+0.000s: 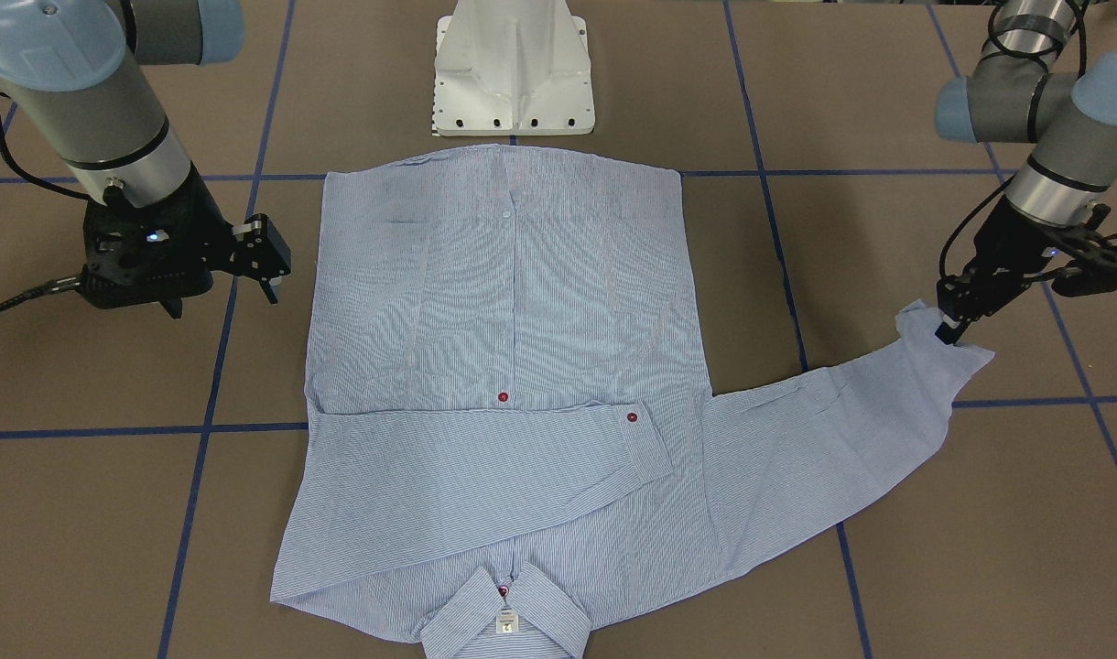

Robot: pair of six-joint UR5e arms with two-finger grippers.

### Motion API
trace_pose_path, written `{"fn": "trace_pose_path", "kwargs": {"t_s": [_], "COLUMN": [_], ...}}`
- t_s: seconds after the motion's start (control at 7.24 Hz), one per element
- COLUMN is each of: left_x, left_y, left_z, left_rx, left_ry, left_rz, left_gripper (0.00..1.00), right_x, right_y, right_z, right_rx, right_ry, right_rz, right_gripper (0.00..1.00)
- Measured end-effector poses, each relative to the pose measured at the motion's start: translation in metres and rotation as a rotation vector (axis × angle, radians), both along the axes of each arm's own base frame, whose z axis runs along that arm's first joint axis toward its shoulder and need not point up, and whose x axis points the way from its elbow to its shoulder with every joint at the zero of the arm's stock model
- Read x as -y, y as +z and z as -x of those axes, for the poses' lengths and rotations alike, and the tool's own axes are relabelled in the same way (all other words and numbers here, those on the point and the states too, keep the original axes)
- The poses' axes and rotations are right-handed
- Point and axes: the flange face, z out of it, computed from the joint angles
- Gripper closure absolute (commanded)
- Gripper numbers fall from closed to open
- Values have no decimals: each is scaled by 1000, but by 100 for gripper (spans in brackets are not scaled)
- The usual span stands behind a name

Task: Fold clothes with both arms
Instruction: 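Grasp the other sleeve cuff with the left gripper while the right gripper withdraws, then carry the sleeve with the left gripper across the shirt toward the collar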

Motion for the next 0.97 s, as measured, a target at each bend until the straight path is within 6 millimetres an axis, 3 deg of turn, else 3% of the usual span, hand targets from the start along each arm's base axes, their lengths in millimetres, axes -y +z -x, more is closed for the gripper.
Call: {"fn": "trace_pose_path", "kwargs": {"t_s": [0.14, 0.41, 0.97], "left_x": [18, 45, 85], "left_y": [-52, -129, -245], "left_z": [-10, -28, -72], "left_rx": [12, 17, -56], "left_ry": [-4, -10, -52], "left_rz": [22, 40, 84], "left_gripper": [100, 100, 100], "right_x": [-6, -14, -14], "right_y": [15, 46, 105], "right_z": [-15, -49, -115], "right_rx": [-13, -26, -67], "right_ry": [-2, -13, -50], "right_rz": [0, 15, 14], "right_gripper": [0, 0, 0]}}
